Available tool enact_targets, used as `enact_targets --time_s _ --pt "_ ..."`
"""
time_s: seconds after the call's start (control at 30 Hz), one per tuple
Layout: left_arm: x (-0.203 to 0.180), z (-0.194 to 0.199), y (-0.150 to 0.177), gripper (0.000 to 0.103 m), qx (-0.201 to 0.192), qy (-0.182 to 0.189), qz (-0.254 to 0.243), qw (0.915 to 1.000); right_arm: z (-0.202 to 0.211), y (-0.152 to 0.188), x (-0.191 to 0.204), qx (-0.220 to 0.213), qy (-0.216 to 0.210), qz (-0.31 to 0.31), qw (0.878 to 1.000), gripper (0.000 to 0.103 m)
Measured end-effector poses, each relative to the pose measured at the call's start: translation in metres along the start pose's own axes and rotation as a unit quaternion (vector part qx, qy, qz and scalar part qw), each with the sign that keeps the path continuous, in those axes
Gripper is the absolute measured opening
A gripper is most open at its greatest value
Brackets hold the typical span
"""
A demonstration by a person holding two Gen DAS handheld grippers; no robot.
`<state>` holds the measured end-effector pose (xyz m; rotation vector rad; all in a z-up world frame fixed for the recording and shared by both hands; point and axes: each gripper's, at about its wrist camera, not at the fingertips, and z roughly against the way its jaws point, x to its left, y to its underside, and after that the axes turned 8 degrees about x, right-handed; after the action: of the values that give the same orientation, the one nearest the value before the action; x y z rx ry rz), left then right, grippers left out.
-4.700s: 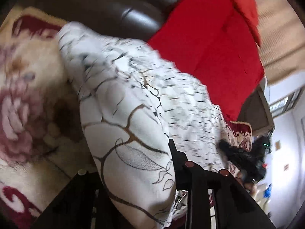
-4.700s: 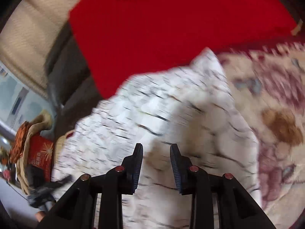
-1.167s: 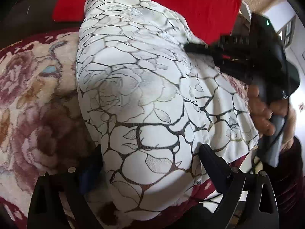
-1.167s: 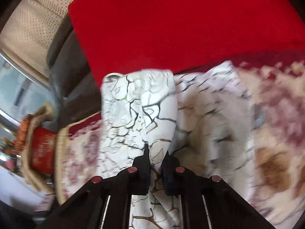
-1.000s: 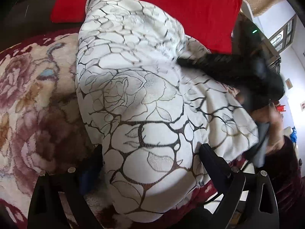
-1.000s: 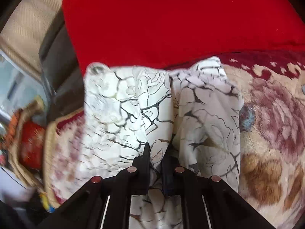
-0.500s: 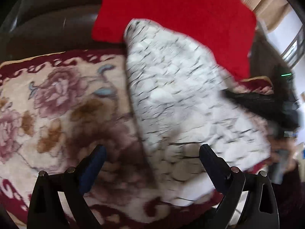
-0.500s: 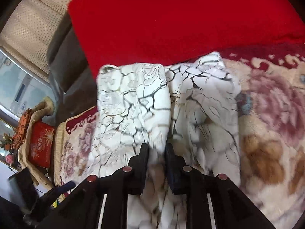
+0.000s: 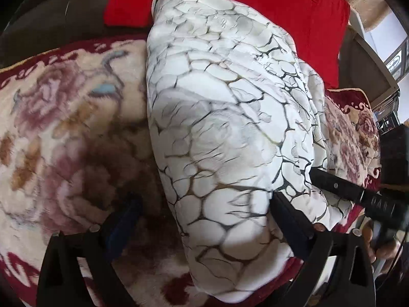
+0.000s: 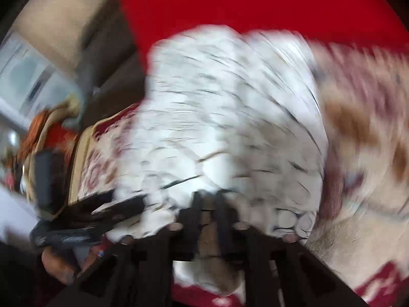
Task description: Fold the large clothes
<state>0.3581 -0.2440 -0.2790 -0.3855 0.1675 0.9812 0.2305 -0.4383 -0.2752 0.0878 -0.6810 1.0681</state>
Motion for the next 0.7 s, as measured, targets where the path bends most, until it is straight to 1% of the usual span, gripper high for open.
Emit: enact_targets --time_s 0.07,0.1,0.17,0.2,0.23,0.3,0.33,0.37,0.43,0.5,0.53,0.63,0.7 --pt "0.002 0.001 0.000 0.103 -0.003 0.007 -0.001 1.0000 -0.003 0.002 -0.024 0.000 -0.064 -0.049 0.997 0.000" --pt "0.005 0.002 -0.002 0.103 0.004 0.015 0.005 0.9999 -0.002 0.002 -0.025 0.003 -0.071 -0.052 0.996 0.000" --pt "0.010 0.008 -0.007 0.102 0.016 0.031 0.016 0.9992 0.001 0.000 -0.016 0.006 -0.051 -0.028 0.998 0.001" --pt "0.012 0.016 -0.009 0.102 0.017 0.042 0.018 0.9988 0.005 -0.002 -0.010 0.006 -0.045 -0.015 0.999 0.002" --pt "0.013 0.019 -0.014 0.102 0.011 0.044 0.016 0.9989 0.010 -0.004 -0.006 0.008 -0.048 -0.012 0.999 0.002" --pt "0.016 0.039 -0.018 0.102 -0.016 0.033 0.007 0.9993 0.021 -0.009 -0.004 0.011 -0.065 -0.011 0.998 0.007" --pt "0.018 0.046 -0.021 0.102 -0.026 0.029 0.006 0.9992 0.026 -0.013 0.000 0.009 -0.071 -0.011 0.997 0.007" --pt "0.021 0.053 -0.025 0.102 -0.036 0.025 0.007 0.9990 0.033 -0.020 0.005 0.001 -0.073 -0.006 0.997 0.009" --pt "0.027 0.059 -0.035 0.102 -0.049 0.006 0.013 0.9987 0.045 -0.035 0.015 -0.016 -0.081 0.007 0.997 0.009" --pt "0.034 0.056 -0.044 0.102 -0.049 -0.019 0.021 0.9984 0.051 -0.053 0.023 -0.029 -0.082 0.011 0.996 0.009" --pt "0.037 0.053 -0.051 0.102 -0.046 -0.026 0.026 0.9983 0.053 -0.067 0.027 -0.033 -0.075 0.012 0.997 0.009" --pt "0.040 0.038 -0.057 0.102 -0.033 -0.048 0.026 0.9980 0.045 -0.108 0.049 -0.047 -0.052 0.022 0.997 0.009" --pt "0.038 0.026 -0.060 0.102 -0.026 -0.055 0.018 0.9980 0.038 -0.129 0.055 -0.056 -0.051 0.020 0.997 0.009"
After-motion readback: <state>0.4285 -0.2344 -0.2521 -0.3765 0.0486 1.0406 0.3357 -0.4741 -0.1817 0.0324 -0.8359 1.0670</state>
